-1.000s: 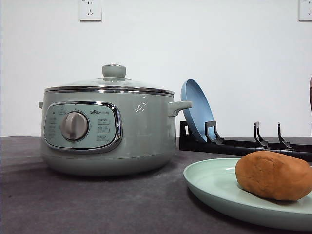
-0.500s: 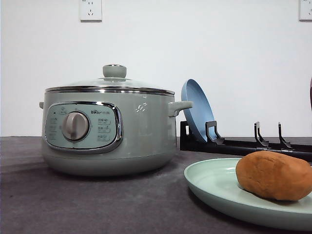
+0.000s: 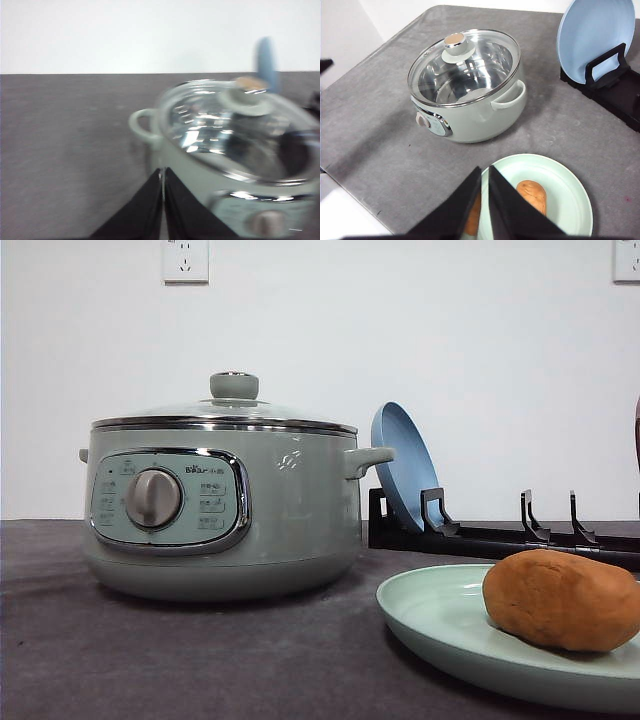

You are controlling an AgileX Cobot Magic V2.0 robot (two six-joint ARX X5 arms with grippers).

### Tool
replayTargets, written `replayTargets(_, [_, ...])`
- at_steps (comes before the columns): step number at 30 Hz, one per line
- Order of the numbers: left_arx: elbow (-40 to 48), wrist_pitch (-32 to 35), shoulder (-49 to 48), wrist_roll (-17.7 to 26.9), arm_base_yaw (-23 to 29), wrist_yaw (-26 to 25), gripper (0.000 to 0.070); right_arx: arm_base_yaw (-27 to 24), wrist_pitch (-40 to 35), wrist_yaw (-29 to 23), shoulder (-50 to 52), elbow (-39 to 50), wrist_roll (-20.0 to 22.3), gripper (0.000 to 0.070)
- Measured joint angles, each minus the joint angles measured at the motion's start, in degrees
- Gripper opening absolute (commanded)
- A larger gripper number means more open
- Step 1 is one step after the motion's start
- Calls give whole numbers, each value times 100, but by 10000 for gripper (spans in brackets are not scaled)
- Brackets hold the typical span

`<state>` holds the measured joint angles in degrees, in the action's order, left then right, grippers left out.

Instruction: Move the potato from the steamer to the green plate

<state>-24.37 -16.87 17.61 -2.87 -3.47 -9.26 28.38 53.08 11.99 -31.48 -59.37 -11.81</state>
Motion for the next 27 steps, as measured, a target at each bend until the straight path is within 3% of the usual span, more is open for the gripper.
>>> replayTargets(5, [1221, 778, -698, -72, 62, 558, 0, 0, 0, 0, 0, 0, 1, 14])
replayTargets(10, [1897, 874, -1336, -105, 62, 964, 0, 0, 0, 1, 0, 0, 1, 14])
replayTargets(27, [2250, 670, -1740, -110, 110, 1080, 0, 0, 0, 0, 0, 0, 0, 14])
